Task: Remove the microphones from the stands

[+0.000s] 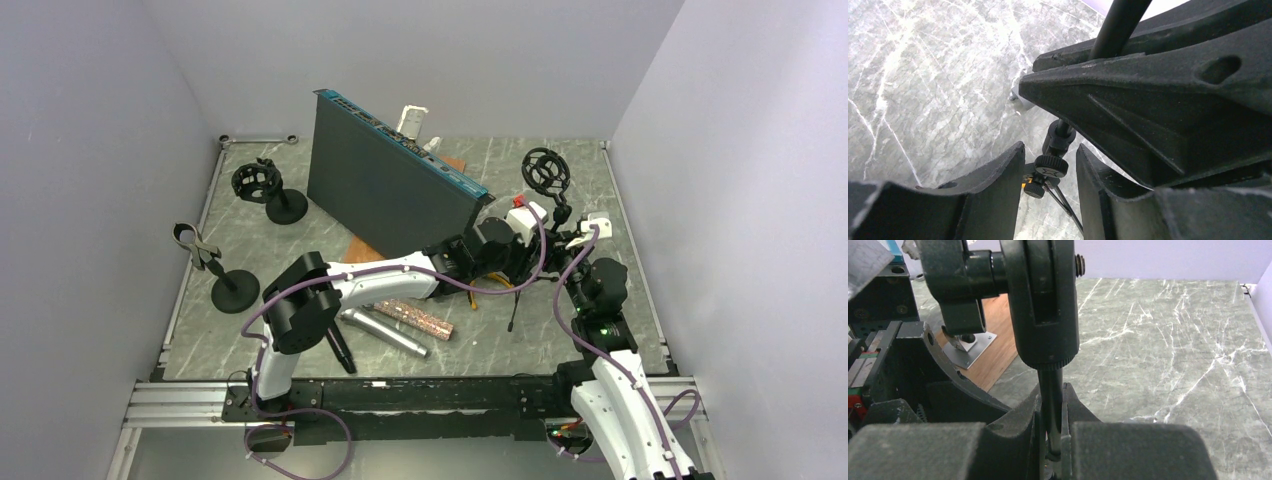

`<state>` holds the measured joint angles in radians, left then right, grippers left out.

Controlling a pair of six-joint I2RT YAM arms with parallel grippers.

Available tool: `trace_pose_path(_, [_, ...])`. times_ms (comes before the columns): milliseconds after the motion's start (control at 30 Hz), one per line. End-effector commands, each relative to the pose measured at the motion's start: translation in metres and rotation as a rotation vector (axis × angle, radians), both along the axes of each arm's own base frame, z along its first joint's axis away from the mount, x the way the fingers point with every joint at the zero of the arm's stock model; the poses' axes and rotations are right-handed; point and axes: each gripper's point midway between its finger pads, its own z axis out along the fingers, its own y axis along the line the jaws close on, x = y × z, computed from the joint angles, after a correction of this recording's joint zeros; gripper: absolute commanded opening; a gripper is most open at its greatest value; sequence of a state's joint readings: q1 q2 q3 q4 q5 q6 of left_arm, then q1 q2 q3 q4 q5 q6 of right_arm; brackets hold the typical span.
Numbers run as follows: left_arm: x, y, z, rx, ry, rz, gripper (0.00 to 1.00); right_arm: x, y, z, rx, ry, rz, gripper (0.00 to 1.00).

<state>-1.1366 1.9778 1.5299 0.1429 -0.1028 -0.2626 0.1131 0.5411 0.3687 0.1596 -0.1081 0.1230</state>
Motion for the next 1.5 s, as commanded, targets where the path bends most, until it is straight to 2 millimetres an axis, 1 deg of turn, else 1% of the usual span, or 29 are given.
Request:
trace_pose_path(0, [-0.002,0.003,0.020,-0.036,-0.003,0.014,0.45,0.001,-0.002,0.011,0.024,-0.043,-0.016,0.00])
trace_pose_path(167, [-0.004,0.006,0.017,-0.030,0.017,0.015,0.49,0.001,-0.001,0.012,0.026,-0.045,-0.014,0.00])
trace_pose_path(233, [-0.004,0.006,0.016,-0.033,0.015,0.016,0.48,0.001,-0.001,0.012,0.028,-0.046,-0.013,0.00])
trace_pose_path(333, [-0.004,0.004,0.019,-0.036,0.016,0.015,0.42,0.002,-0.001,0.012,0.028,-0.045,-0.011,0.00])
trace_pose_path(400, [-0.004,0.003,0.020,-0.038,0.021,0.011,0.34,0.002,-0.001,0.012,0.028,-0.045,-0.012,0.00])
trace_pose_path(500, [-0.008,0.000,0.020,-0.041,0.067,0.003,0.14,0.001,-0.001,0.011,0.029,-0.046,-0.014,0.00])
trace_pose_path(567, [-0.012,0.000,0.025,-0.070,0.125,0.011,0.01,0.002,-0.002,0.010,0.035,-0.047,-0.020,0.00])
trace_pose_path(633, [-0.017,0.000,0.031,-0.128,0.227,0.031,0.00,0.002,-0.002,0.008,0.042,-0.046,-0.021,0.00])
trace_pose_path(700, [-0.022,-0.002,0.041,-0.210,0.340,0.035,0.00,0.002,0.000,0.004,0.052,-0.055,-0.013,0.00])
trace_pose_path(800, [-0.034,-0.005,0.062,-0.340,0.522,0.018,0.00,0.002,0.002,-0.003,0.058,-0.057,-0.001,0.00])
trace_pose_path(900, [-0.042,-0.005,0.086,-0.477,0.669,0.023,0.00,0.000,0.003,0.001,0.056,-0.075,0.005,0.00])
trace_pose_path(967, [-0.041,-0.002,0.100,-0.569,0.741,0.054,0.00,-0.001,0.002,0.002,0.058,-0.080,0.001,0.00])
trace_pose_path(1000, [-0.041,0.001,0.103,-0.623,0.799,0.080,0.00,-0.001,0.002,0.002,0.059,-0.082,0.001,0.00])
trace_pose_path(1067, [-0.038,0.004,0.113,-0.728,0.862,0.102,0.00,-0.002,0.003,0.003,0.057,-0.086,0.005,0.00])
trace_pose_path(1100, [-0.036,0.004,0.119,-0.766,0.884,0.104,0.00,-0.002,0.003,0.004,0.058,-0.087,0.006,0.00])
trace_pose_path(1167, [-0.033,0.002,0.125,-0.777,0.871,0.110,0.00,-0.002,0.003,0.003,0.056,-0.084,0.005,0.00])
trace_pose_path(1267, [-0.029,-0.005,0.126,-0.725,0.797,0.104,0.00,-0.002,0.000,0.004,0.059,-0.086,-0.008,0.00])
trace_pose_path(1300, [-0.028,-0.008,0.121,-0.706,0.784,0.096,0.00,-0.002,0.001,0.004,0.059,-0.086,-0.007,0.00])
trace_pose_path(1400, [-0.026,-0.012,0.098,-0.653,0.785,0.079,0.00,-0.002,0.000,0.002,0.059,-0.082,-0.009,0.00])
trace_pose_path(1467, [-0.024,-0.015,0.087,-0.590,0.753,0.061,0.00,-0.002,0.001,0.002,0.060,-0.086,-0.006,0.00])
